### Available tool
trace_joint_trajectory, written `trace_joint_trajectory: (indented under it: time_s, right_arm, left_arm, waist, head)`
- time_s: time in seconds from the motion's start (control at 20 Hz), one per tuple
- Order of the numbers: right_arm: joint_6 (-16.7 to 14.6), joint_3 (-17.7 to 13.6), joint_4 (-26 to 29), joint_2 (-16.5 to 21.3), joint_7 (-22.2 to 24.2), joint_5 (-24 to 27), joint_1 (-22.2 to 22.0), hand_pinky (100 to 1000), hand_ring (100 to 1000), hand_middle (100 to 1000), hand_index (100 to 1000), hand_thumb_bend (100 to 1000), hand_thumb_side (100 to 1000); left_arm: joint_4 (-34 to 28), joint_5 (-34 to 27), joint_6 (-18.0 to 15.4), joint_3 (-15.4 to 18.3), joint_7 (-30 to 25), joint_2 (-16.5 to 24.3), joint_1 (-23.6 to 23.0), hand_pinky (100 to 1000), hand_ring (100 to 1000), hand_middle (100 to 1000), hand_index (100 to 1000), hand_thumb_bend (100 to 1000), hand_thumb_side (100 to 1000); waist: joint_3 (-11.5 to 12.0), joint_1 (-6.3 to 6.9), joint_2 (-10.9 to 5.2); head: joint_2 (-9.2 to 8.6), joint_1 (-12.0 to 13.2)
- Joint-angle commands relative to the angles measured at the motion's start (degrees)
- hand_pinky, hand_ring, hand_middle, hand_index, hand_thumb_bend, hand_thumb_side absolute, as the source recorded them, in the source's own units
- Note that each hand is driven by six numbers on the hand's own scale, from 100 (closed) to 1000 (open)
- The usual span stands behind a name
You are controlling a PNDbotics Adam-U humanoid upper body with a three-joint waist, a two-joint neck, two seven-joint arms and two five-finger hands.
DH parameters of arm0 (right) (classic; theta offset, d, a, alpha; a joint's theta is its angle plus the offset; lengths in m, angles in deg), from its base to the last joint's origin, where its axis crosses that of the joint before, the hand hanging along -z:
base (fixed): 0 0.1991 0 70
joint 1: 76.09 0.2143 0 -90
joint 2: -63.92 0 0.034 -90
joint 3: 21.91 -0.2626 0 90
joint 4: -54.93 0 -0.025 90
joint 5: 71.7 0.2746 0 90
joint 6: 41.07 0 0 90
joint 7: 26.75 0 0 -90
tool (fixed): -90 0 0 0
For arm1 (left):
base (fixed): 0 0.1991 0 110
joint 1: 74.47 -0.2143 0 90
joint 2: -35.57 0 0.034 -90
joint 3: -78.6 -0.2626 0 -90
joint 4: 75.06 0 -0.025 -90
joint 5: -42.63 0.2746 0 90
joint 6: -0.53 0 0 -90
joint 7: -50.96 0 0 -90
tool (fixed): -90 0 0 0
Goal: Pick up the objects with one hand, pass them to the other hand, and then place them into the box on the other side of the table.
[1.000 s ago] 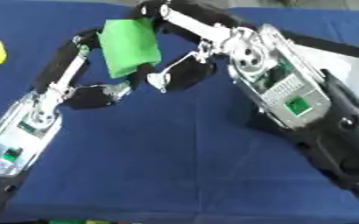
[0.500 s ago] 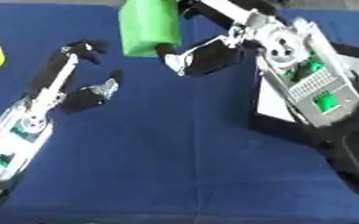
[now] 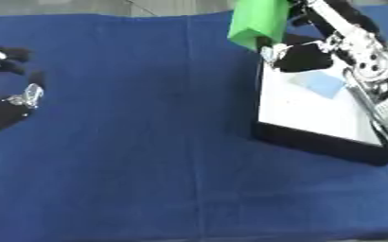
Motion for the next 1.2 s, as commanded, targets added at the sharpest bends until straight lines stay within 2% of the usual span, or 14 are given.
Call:
trace_joint_trajectory:
  time_s: [0.05, 0.4, 0.7, 0.8, 0.85, 0.9, 0.95, 1.0, 1.05, 1.2]
  right_arm:
    - [1.59, -3.18, -0.1, 3.35, -2.64, -1.51, -1.69, 840, 813, 495, 587, 100, 100]
    - [1.57, -6.82, -5.64, 3.63, -6.63, -4.89, -7.69, 833, 808, 495, 586, 100, 100]
    - [0.03, -7.64, -6.62, 3.46, -5.75, -8.72, -11.44, 831, 824, 528, 620, 100, 100]
    - [-0.61, -7.88, -6.69, 3.45, -4.57, -10.04, -12.31, 841, 864, 604, 694, 100, 100]
    - [-0.96, -8.02, -6.73, 3.4, -3.87, -10.66, -12.57, 842, 869, 611, 699, 100, 100]
    - [-1.41, -8.1, -6.75, 3.38, -3.03, -11.21, -12.8, 863, 935, 724, 798, 120, 100]
    - [-2.04, -8.12, -6.77, 3.4, -2.03, -11.82, -12.99, 876, 965, 761, 834, 135, 100]
    - [-2.86, -8.07, -6.84, 3.42, -0.73, -12.48, -13.17, 907, 1000, 834, 910, 151, 116]
    - [-3.68, -8.17, -6.99, 3.41, 0.66, -13.25, -13.27, 931, 1000, 874, 951, 167, 156]
    - [-5.69, -8.64, -7.44, 3.36, 4.02, -15.93, -13.47, 966, 1000, 934, 995, 221, 207]
  left_arm:
    - [-2.68, -1.3, 0.97, 3.19, 2.29, 3.53, -0.84, 843, 688, 731, 819, 156, 567]
    - [-4.28, -3.92, 1.96, 7.34, 8.26, 6.09, -3.88, 846, 687, 730, 823, 163, 575]
    - [-4.23, -4.87, 2.24, 9.14, 11.05, 6.76, -4.92, 848, 687, 730, 823, 166, 569]
    - [-4.12, -5.04, 2.4, 9.49, 11.54, 6.8, -5.01, 848, 686, 729, 823, 164, 568]
    - [-4.09, -5.12, 2.47, 9.62, 11.74, 6.79, -5.02, 848, 686, 729, 823, 164, 568]
    - [-4.07, -5.21, 2.53, 9.73, 11.9, 6.79, -5.02, 848, 686, 729, 823, 162, 566]
    - [-4.06, -5.26, 2.57, 9.8, 12.02, 6.8, -5.0, 848, 686, 729, 823, 162, 565]
    - [-4.03, -5.27, 2.62, 9.85, 12.11, 6.83, -4.97, 848, 686, 728, 823, 160, 565]
    - [-3.99, -5.24, 2.67, 9.92, 12.18, 6.84, -4.95, 849, 686, 728, 823, 159, 565]
    - [-3.86, -5.27, 2.85, 10.21, 12.52, 6.79, -4.99, 849, 685, 726, 822, 157, 563]
  waist:
    - [0.01, 0.27, -0.68]
    - [0.18, 0.55, -0.25]
    - [0.23, 0.48, -0.04]
    - [0.26, 0.45, -0.04]
    - [0.25, 0.44, -0.06]
    - [0.25, 0.43, -0.07]
    - [0.24, 0.42, -0.09]
    - [0.24, 0.41, -0.1]
    - [0.24, 0.41, -0.11]
    - [0.26, 0.42, -0.12]
  head:
    - [-0.99, -1.31]
    - [-2.08, -5.71]
    - [-2.5, -6.65]
    - [-2.47, -6.53]
    - [-2.44, -6.45]
    - [-2.44, -6.33]
    - [-2.43, -6.23]
    - [-2.42, -6.14]
    - [-2.4, -6.04]
    - [-2.24, -5.7]
